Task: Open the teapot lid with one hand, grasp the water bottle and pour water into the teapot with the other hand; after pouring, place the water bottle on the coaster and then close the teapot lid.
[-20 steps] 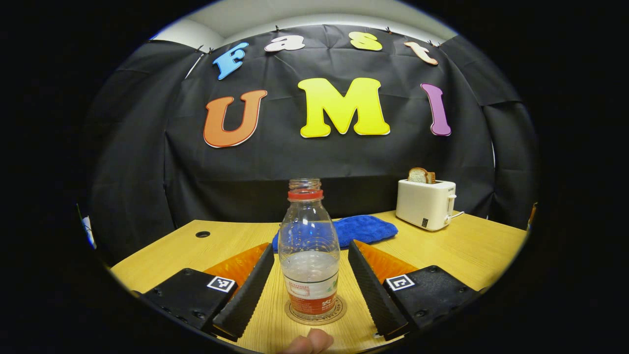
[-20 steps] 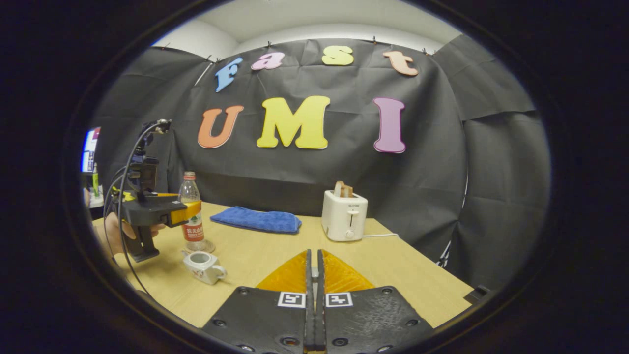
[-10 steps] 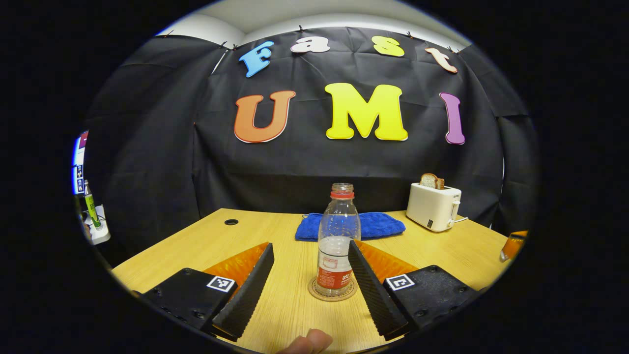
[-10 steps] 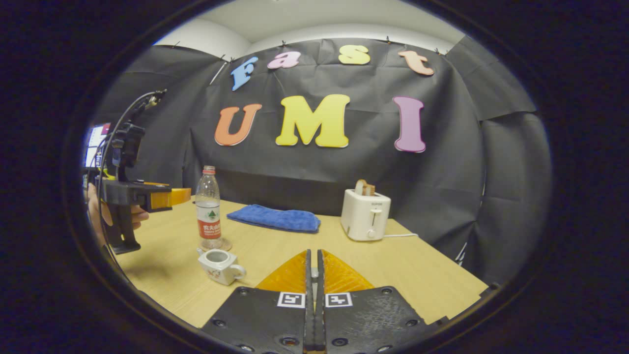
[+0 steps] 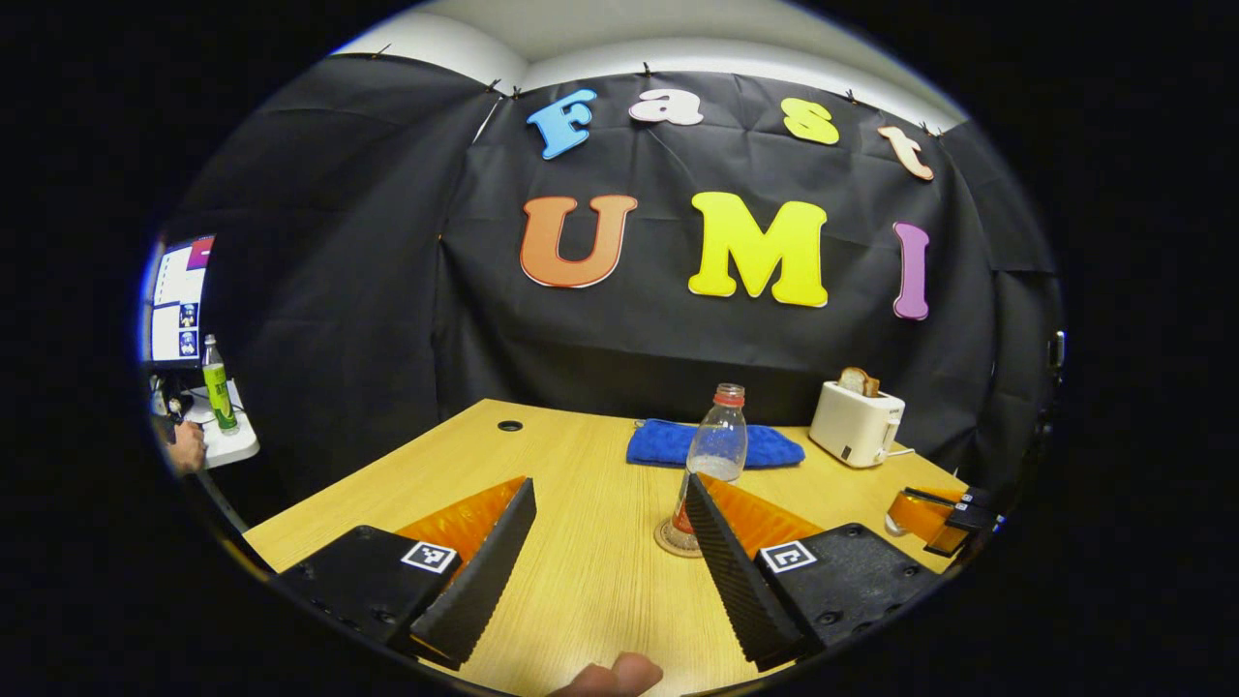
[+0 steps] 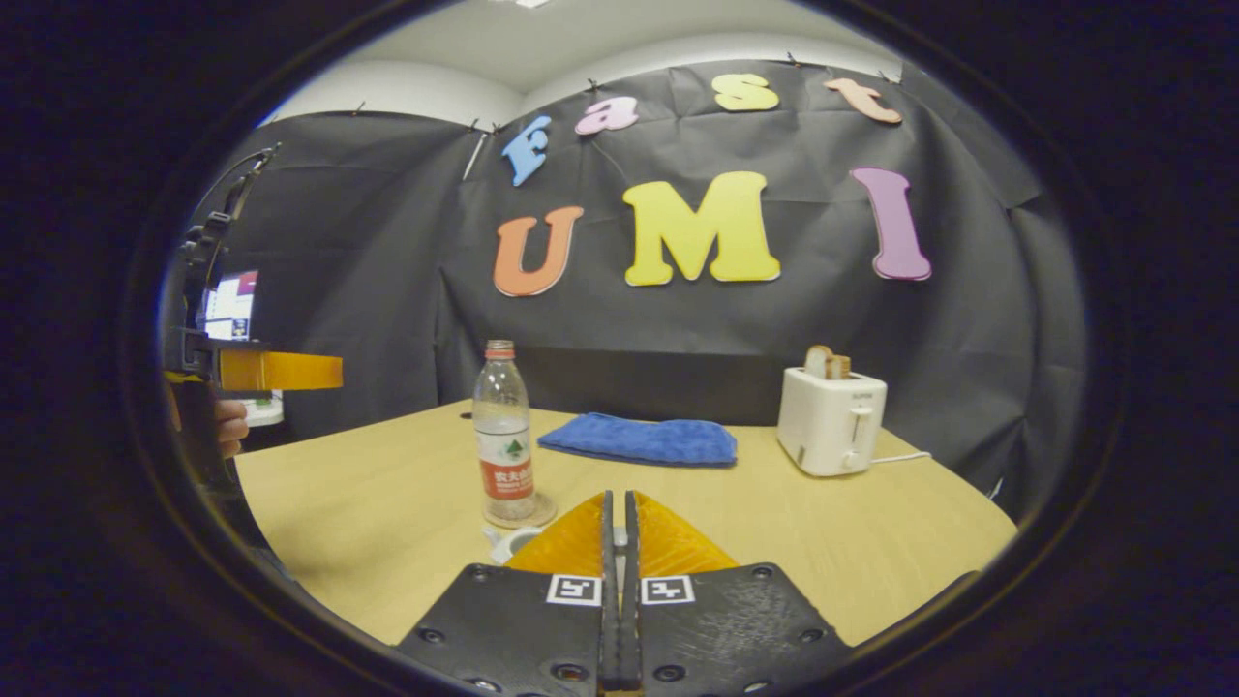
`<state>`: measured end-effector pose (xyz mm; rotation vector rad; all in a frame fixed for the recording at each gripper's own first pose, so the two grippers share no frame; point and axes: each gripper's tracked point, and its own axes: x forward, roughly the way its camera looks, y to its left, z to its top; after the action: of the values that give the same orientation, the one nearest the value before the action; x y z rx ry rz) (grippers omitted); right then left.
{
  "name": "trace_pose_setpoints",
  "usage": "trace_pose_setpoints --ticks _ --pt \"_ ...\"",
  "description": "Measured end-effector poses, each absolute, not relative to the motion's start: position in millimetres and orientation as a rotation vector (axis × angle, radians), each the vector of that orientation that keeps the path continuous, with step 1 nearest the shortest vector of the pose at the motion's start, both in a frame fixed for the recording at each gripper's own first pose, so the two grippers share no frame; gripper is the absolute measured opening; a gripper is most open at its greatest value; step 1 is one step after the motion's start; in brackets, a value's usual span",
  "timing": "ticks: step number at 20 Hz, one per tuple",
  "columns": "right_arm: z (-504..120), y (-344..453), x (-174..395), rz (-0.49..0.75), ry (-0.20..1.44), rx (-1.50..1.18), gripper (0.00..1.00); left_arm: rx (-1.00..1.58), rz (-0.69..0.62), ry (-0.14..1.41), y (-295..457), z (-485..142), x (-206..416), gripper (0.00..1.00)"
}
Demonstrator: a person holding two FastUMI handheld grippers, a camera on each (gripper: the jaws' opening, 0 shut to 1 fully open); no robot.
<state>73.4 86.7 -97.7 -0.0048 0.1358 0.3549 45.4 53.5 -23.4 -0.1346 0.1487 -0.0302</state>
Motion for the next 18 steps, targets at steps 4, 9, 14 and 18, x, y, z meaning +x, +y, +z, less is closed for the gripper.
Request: trace_pose_setpoints --ticks 4,9,14,18 --pt "-106 128 85 0.457 0.152 0.014 0.02 -0.098 -0.061 0.127 50 -12 26 0.98" --pt "-125 140 101 0.411 0.206 0.020 0.02 -0.110 -0.101 0.092 51 2 16 0.98" --pt "-134 142 108 0.370 0.219 -0.007 0.02 -0.124 -0.106 0.089 60 4 14 0.98" --pt "-145 143 111 0.350 0.236 -0.025 0.04 -0.122 -0.103 0.093 63 2 13 0.98"
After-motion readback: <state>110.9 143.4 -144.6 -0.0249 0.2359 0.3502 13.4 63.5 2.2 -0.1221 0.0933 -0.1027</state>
